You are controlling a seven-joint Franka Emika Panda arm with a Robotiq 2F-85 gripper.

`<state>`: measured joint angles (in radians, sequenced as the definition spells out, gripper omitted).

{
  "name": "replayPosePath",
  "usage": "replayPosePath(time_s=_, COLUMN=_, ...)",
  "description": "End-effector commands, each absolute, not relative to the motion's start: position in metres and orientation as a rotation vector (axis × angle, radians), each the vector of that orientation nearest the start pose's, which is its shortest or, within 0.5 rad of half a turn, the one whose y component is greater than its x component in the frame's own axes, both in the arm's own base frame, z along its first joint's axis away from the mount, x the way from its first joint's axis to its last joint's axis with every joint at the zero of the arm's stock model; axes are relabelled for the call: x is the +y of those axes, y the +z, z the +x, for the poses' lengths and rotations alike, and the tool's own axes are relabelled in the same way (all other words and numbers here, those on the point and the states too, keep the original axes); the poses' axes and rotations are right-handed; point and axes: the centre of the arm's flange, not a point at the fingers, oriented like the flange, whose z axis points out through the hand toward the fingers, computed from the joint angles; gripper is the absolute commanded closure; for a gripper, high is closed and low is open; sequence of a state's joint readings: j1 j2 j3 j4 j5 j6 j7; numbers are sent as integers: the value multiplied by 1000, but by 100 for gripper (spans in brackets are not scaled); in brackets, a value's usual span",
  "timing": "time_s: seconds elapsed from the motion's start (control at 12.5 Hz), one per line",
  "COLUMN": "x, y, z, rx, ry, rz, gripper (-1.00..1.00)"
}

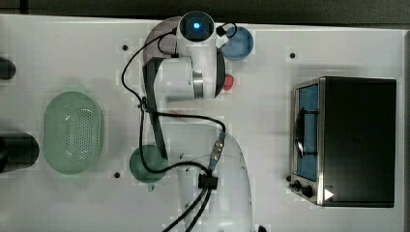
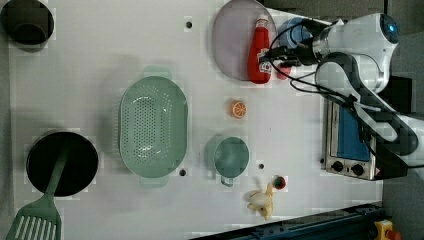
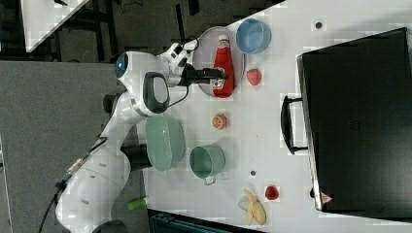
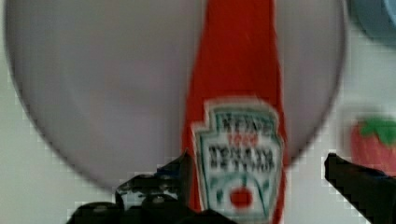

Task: Pick ketchup from plate and place it on table.

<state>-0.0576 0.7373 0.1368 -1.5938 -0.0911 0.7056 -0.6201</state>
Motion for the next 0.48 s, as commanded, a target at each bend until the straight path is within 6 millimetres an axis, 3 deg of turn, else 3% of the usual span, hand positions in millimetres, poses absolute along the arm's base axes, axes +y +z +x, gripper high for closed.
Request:
replayPosePath(time_s=0.08, x=60, y=190, z=712, rx=-31, ry=-3, rz=-3106, gripper=-100)
replayPosePath(time_s=0.48, x=58, y=157, z=721, rx=-63, ry=-14, rz=-3126, gripper=-100)
